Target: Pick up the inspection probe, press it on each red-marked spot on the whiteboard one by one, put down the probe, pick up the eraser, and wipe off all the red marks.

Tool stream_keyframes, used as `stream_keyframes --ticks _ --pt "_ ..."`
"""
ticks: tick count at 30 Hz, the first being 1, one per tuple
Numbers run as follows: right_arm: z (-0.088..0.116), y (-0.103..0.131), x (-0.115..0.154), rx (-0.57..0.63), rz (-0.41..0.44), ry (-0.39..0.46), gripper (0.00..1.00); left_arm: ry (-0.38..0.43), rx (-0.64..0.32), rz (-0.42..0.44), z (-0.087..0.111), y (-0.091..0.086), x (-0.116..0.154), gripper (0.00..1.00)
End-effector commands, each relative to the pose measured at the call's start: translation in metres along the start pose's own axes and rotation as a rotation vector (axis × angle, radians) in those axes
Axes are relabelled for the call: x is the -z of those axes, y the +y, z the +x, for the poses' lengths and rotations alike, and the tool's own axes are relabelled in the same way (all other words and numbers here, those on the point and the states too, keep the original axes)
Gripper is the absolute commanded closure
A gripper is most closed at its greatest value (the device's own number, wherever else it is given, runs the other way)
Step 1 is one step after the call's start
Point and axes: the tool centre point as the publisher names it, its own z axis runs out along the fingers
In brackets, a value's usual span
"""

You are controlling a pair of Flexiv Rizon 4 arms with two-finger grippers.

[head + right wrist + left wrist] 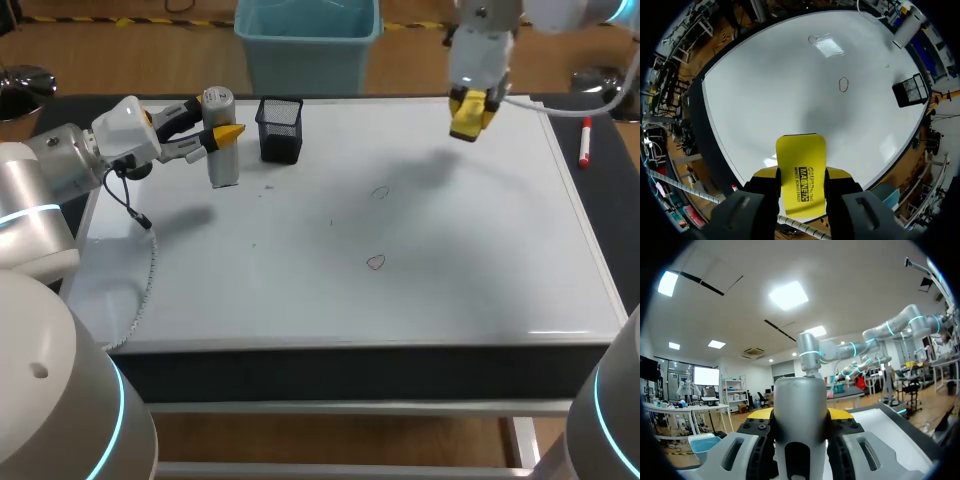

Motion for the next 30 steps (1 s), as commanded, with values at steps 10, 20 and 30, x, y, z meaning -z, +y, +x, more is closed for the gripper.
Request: stream_keyframes --ticks 10,20,30 --pt "0.057 -0.014 -0.003 -0.096 -0.001 -0.005 1.0 -0.002 -0.002 0.001 0.0 0.0 -0.001 1.0" --pt "0.07 -0.013 0.002 -0.123 0.006 -0.008 1.0 -0.002 -0.002 0.001 0.0 0.0 -0.001 1.0" --pt "0.07 -0.013 0.002 -0.123 0.006 -0.008 1.0 -0.002 -0.002 0.001 0.0 0.0 -0.001 1.0"
